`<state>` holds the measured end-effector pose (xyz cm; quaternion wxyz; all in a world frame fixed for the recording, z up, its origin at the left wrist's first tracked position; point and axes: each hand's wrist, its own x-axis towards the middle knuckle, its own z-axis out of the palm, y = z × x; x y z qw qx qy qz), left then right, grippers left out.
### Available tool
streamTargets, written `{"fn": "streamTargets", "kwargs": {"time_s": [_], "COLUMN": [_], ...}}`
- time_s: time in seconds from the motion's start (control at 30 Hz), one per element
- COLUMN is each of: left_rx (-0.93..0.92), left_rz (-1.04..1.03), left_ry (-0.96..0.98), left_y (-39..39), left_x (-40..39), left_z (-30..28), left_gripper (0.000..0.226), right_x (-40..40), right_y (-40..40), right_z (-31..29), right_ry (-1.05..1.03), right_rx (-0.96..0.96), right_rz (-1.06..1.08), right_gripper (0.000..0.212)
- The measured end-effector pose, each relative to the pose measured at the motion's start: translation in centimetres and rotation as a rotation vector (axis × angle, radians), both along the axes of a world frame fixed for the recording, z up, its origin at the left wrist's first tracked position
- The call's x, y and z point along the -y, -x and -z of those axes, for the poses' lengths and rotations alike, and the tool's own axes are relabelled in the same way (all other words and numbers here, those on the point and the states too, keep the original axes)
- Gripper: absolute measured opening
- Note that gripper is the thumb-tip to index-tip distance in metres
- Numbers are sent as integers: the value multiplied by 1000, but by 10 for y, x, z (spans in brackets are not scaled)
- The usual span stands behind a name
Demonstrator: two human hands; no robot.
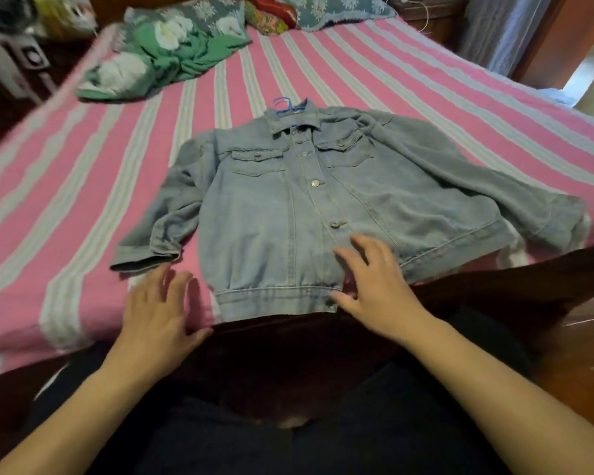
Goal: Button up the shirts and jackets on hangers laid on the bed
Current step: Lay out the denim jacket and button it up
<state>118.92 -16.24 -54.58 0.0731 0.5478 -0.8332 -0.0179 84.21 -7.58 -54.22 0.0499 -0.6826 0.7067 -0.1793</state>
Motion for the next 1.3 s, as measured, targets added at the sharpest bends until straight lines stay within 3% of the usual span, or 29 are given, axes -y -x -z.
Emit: {"fn": "streamTargets", "kwargs": {"time_s": [0.13, 0.27, 0.37, 0.47, 0.53, 0.57, 0.63, 0.7, 0.87, 0.93, 1.03, 1.1, 1.2, 1.23, 1.3], "left_rx": [198, 266, 294, 293, -27, -242, -609, -828, -1421, -1555, -1733, -1722, -1556, -1459, -1093], "left_rz": [36, 229, 377, 287, 108, -36, -290, -361, -339, -267, -260, -334, -544, -621, -732], "left_ry": [255, 341, 237, 38, -19, -94, -420, -647, -551, -504, -501, -474, -543, -550, -443], "left_y": [-19, -35, -53, -52, -21, 4, 51, 83, 88, 71, 41, 25, -1, -12, -38], "left_x": [-15, -15, -13, -21, -29, -31, -30, -16, 61, 95, 125, 130, 131, 129, 122], "left_z": [10, 4, 19, 23, 8, -5, -27, -45, -165, -233, -288, -287, -227, -198, -141], "left_gripper": [40, 16, 11, 25, 11, 18, 32, 25, 3, 9, 28, 25, 24, 22, 8], "right_x": [13, 4, 4, 11, 20, 25, 34, 42, 67, 84, 104, 117, 134, 140, 148], "right_y": [-19, -7, 1, 11, 17, 20, 23, 26, 24, 11, -13, -31, -58, -64, -79], "right_z": [12, 14, 4, -17, -38, -47, -68, -92, -186, -236, -286, -296, -274, -258, -215], "right_ry": [-155, -135, -38, 57, -5, -49, -144, -204, -4, 131, 239, 264, 116, 55, -23], "right_rx": [-317, -344, -333, -262, -128, -77, 1, 103, 420, 477, 481, 454, 251, 213, 217], "right_rz": [-30, 176, 255, 268, 333, 359, 359, 354, 389, 356, 258, 213, 158, 141, 99], "right_gripper": [113, 116, 98, 47, 29, 27, 28, 26, 27, 27, 31, 35, 37, 36, 38]}}
